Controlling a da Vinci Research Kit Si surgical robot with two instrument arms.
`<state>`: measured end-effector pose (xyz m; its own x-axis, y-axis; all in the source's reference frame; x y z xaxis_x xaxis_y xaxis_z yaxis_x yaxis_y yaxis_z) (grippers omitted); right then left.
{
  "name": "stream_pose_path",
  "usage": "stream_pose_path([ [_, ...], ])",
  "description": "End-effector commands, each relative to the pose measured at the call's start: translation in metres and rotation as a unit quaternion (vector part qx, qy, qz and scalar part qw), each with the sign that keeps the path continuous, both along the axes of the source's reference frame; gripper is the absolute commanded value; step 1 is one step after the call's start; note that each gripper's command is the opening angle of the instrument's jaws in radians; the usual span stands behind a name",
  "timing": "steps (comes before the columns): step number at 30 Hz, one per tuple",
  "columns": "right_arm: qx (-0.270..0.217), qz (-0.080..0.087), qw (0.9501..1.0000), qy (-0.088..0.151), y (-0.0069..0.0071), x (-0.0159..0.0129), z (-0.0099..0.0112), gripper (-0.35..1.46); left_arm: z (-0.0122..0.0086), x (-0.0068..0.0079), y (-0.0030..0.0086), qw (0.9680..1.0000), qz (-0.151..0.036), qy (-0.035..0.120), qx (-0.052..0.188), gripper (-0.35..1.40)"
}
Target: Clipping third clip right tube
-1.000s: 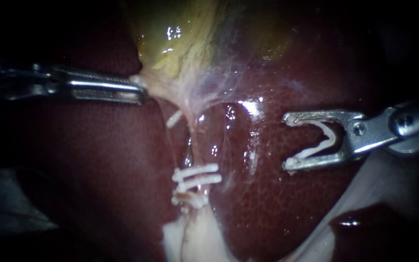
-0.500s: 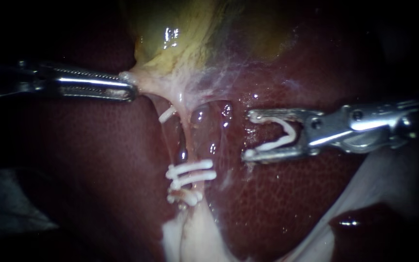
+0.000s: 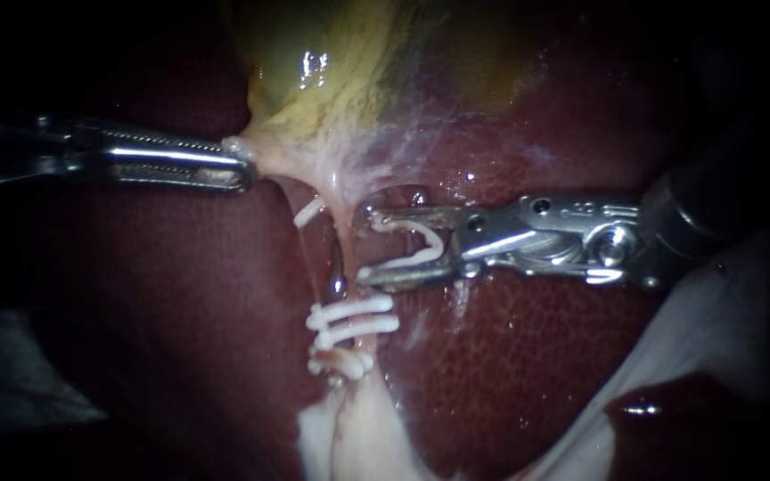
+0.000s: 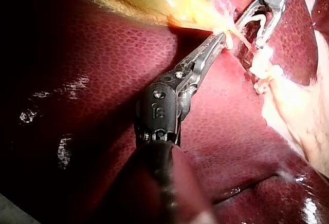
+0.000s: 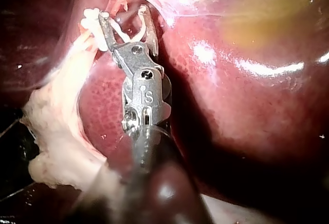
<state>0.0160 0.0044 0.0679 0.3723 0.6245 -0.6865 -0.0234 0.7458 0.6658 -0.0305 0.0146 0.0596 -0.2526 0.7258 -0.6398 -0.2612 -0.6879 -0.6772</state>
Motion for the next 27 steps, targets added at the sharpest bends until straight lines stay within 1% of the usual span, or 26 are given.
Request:
stream_pose_path([
  [1,0.005,0.001,1.0,0.005,-0.0001,0.0003,0.0002,0.5,0.0,0.0,0.0,1.0,0.0,0.0,0.0,-0.35],
  [2,0.013,0.006,0.9998,0.01,0.0,0.0006,0.0004,0.5,0.0,0.0,0.0,1.0,0.0,0.0,0.0,-0.35],
  [4,0.028,0.01,0.9993,0.023,0.0001,0.001,0.0006,0.5,0.0,0.0,0.0,1.0,0.0,0.001,0.0,-0.35],
  [7,0.059,0.022,0.9966,0.052,0.0004,0.0018,0.0007,0.5,0.0,0.0,0.0,1.0,0.0,0.001,0.0,-0.35],
  [10,0.09,0.032,0.992,0.083,0.0007,0.0026,0.0008,0.5,0.0,0.0,0.0,1.0,0.0,0.001,0.0,-0.35],
  [14,0.119,0.037,0.9856,0.114,0.0011,0.0034,0.0004,0.5,0.0,0.0,0.0,1.0,0.0,0.001,0.0,-0.35],
  [17,0.137,0.042,0.9795,0.142,0.0016,0.0035,-0.0003,0.49,0.0,-0.0001,0.0,1.0,0.0,0.001,0.0,-0.35],
  [18,0.141,0.043,0.9778,0.148,0.0018,0.0035,-0.0007,0.49,0.0,-0.0001,0.0,1.0,-0.001,0.001,0.0,-0.35],
  [21,0.145,0.049,0.975,0.161,0.0024,0.0034,-0.0015,0.48,0.0,-0.0001,0.0,1.0,-0.001,0.001,0.0,-0.35],
  [23,0.146,0.05,0.9745,0.163,0.0026,0.0034,-0.0019,0.46,0.0,-0.0001,0.0,1.0,-0.001,0.001,0.0,-0.35],
  [27,0.148,0.049,0.9742,0.164,0.0025,0.0031,-0.0026,0.34,0.0,-0.0001,0.0,1.0,-0.001,0.001,0.0,-0.35],
])
